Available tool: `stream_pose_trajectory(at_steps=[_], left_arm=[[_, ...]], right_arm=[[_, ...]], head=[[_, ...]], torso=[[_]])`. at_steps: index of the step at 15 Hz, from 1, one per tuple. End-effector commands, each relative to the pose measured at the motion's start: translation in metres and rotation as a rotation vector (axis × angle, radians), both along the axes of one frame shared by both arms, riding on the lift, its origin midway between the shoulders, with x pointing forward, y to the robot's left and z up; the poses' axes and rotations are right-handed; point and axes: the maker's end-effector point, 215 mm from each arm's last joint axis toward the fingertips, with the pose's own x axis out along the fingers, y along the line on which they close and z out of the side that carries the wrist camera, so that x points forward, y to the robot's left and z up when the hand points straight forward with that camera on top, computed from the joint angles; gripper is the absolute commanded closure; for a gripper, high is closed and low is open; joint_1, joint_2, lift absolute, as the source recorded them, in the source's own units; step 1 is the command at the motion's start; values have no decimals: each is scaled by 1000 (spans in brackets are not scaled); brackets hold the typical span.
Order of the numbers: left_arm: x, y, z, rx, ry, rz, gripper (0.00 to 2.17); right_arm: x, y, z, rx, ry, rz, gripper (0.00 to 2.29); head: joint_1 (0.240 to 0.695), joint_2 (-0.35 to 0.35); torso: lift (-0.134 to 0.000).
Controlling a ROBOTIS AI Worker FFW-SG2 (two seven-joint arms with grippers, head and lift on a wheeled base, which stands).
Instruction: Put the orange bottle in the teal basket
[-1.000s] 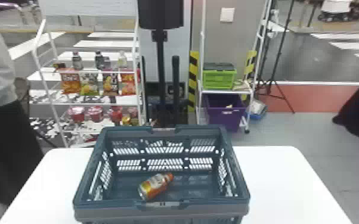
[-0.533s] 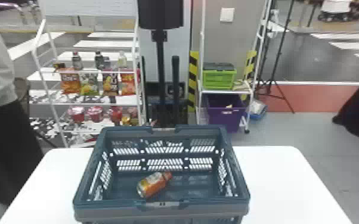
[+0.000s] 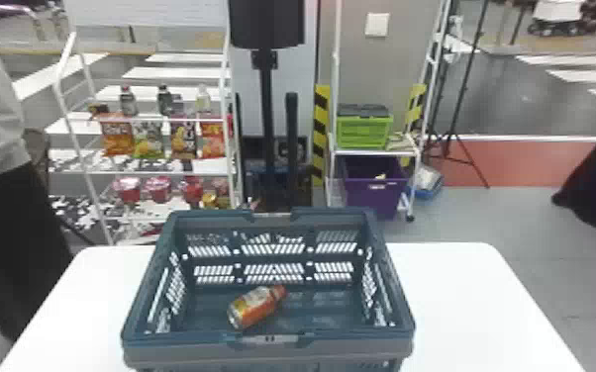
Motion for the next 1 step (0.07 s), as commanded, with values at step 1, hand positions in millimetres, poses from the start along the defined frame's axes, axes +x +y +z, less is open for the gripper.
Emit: stream_pose_trajectory(at_steps=[1], left_arm=[[0,-1,-3,3,3,-2,22]], right_arm=[[0,-1,-1,2,1,-4,124]], head=[[499,0]], torso=[[0]])
